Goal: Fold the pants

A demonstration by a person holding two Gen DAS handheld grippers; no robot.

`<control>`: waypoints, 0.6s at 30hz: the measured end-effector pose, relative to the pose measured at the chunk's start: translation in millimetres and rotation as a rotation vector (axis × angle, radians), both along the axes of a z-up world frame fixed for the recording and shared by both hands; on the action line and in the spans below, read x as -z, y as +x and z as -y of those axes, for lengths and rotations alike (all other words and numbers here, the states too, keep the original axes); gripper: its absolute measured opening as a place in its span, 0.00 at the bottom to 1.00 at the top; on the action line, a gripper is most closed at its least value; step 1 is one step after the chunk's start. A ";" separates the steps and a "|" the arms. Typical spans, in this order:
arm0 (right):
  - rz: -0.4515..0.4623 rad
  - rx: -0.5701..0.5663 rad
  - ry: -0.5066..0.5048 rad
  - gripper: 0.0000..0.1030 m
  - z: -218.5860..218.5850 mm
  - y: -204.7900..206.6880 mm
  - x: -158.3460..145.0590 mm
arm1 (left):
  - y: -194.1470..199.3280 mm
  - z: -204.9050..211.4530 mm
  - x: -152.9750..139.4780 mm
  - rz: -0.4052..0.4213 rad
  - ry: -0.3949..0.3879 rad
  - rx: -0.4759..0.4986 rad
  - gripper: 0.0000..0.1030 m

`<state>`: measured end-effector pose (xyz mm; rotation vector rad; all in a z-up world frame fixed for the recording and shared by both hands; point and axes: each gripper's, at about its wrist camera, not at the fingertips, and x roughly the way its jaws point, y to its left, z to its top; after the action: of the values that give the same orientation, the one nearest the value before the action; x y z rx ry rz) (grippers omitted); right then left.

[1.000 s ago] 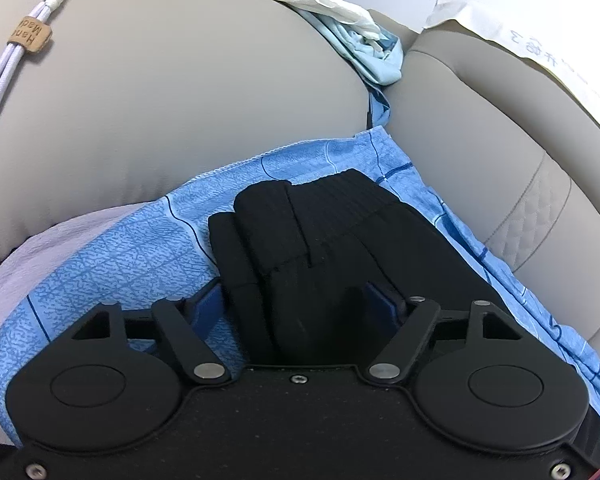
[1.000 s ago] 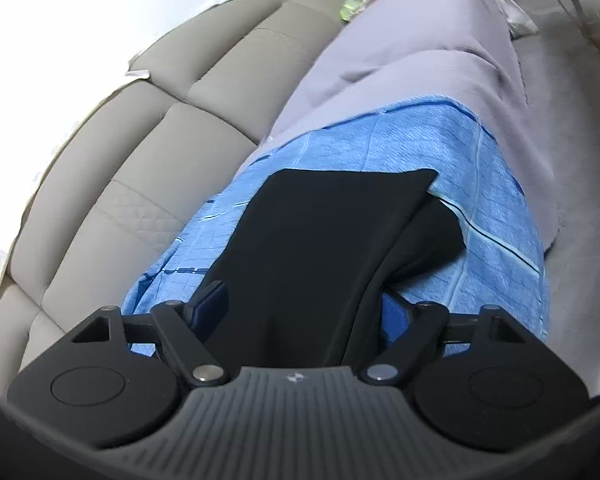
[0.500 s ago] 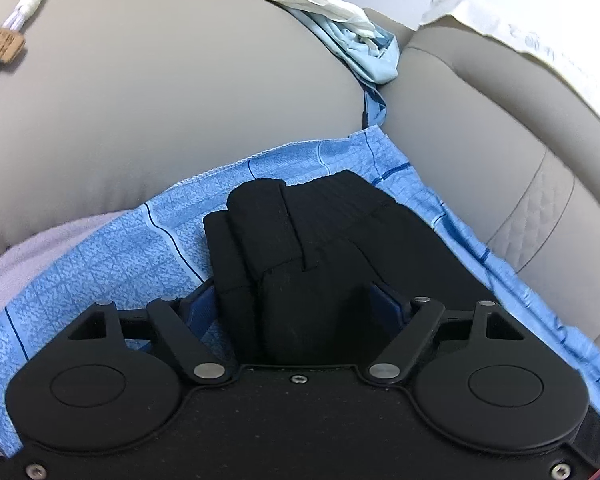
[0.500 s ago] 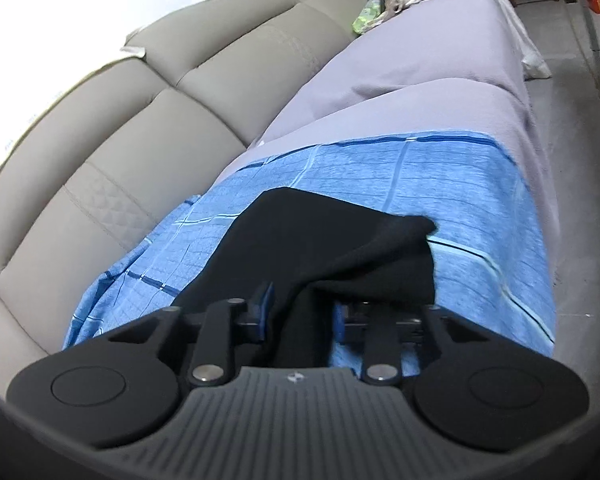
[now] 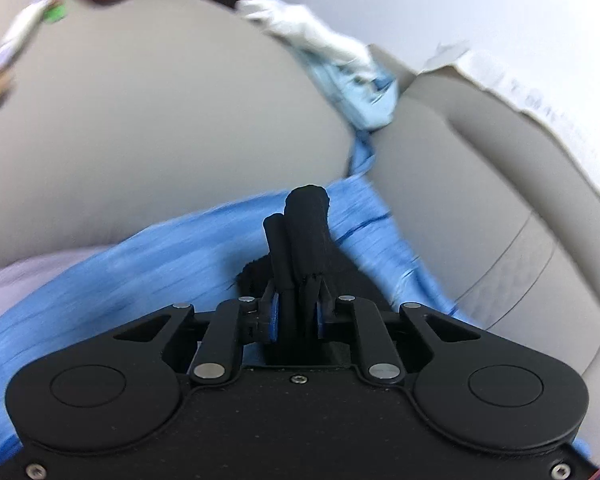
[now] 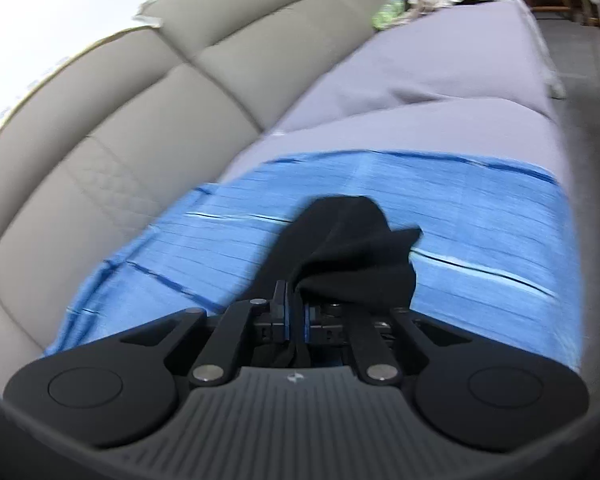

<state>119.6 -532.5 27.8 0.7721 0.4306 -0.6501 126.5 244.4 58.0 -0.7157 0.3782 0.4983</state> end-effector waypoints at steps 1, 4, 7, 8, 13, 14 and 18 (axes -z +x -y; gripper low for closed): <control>0.013 -0.025 -0.003 0.09 -3.2 14.6 -9.1 | 13.8 -1.4 -10.2 0.008 -0.006 -0.001 0.14; 0.079 -0.115 -0.029 0.08 -19.2 65.6 -45.3 | 56.0 -5.9 -44.2 0.035 -0.008 -0.017 0.14; 0.180 -0.221 -0.090 0.08 -41.9 117.3 -99.2 | 88.3 -9.0 -86.1 0.068 0.030 -0.053 0.14; 0.206 -0.243 -0.114 0.08 -48.5 129.8 -117.6 | 91.9 -9.7 -99.3 0.089 0.047 -0.064 0.14; 0.322 -0.314 -0.250 0.08 -63.1 151.9 -174.4 | 85.5 -5.5 -137.5 0.112 0.214 -0.061 0.14; 0.307 -0.321 -0.265 0.08 -61.6 153.7 -173.0 | 83.7 -6.3 -134.5 0.091 0.224 -0.058 0.14; 0.194 -0.301 -0.233 0.08 -40.9 152.5 -130.5 | 66.1 -16.9 -93.9 -0.027 0.165 -0.064 0.14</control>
<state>272.1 -491.6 158.3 0.5283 0.2787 -0.3322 192.5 261.3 151.9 -0.5633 0.3359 0.5926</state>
